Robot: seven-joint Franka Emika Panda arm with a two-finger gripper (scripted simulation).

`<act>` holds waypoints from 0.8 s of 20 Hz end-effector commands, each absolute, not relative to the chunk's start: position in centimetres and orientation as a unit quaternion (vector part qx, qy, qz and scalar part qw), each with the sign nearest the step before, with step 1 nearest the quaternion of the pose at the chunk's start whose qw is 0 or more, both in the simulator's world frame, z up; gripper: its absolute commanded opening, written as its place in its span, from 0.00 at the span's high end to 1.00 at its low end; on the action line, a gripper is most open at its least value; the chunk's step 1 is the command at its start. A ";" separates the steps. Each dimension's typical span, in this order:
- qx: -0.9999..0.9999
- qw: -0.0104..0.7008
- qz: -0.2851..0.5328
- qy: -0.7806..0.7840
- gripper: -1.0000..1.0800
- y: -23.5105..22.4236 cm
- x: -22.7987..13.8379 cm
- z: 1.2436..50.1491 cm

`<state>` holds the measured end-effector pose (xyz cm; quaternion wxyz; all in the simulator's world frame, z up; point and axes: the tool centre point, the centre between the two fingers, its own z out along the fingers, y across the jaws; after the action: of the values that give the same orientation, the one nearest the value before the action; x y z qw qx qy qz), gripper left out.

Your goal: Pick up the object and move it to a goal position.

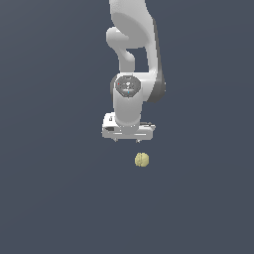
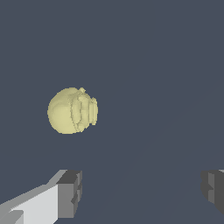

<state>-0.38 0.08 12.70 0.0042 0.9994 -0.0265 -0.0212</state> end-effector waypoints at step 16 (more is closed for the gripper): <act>1.000 0.000 0.000 -0.025 0.04 7.1 4.4 8.9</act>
<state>4.22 6.87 9.02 0.0004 0.9997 -0.0244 -0.0016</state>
